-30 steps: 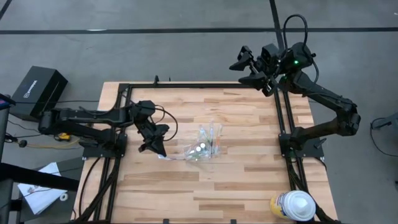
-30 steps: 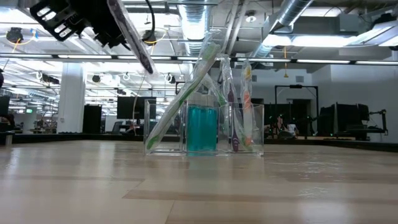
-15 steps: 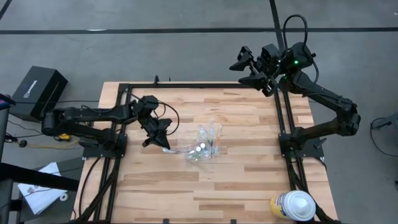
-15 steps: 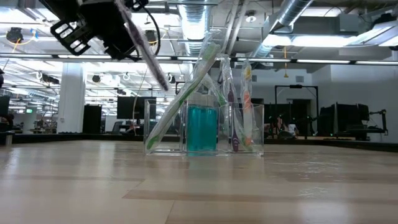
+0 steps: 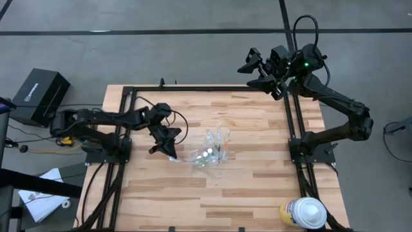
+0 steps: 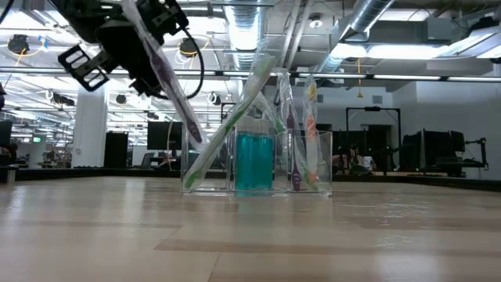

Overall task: Pick & Place toothbrushing station
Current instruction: Put the purple toothbrush into the transparent organizer

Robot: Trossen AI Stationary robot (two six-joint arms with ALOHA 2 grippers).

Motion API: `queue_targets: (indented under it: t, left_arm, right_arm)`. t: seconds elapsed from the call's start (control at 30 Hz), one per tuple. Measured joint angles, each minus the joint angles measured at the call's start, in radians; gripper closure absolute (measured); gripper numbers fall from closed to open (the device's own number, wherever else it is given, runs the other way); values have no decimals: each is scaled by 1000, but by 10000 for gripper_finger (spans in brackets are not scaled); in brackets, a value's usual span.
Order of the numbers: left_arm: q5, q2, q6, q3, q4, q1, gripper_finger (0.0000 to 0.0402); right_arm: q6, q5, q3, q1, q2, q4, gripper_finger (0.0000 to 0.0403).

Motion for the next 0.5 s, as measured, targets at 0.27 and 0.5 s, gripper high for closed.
queue_targets:
  t: [0.27, 0.5]
  left_arm:
    - [18, 82, 4, 0, 101, 26, 401]
    - [17, 115, 14, 0, 115, 85, 401]
  right_arm:
    - [-2, 0, 0, 5, 0, -1, 154]
    - [-2, 0, 0, 5, 0, -1, 154]
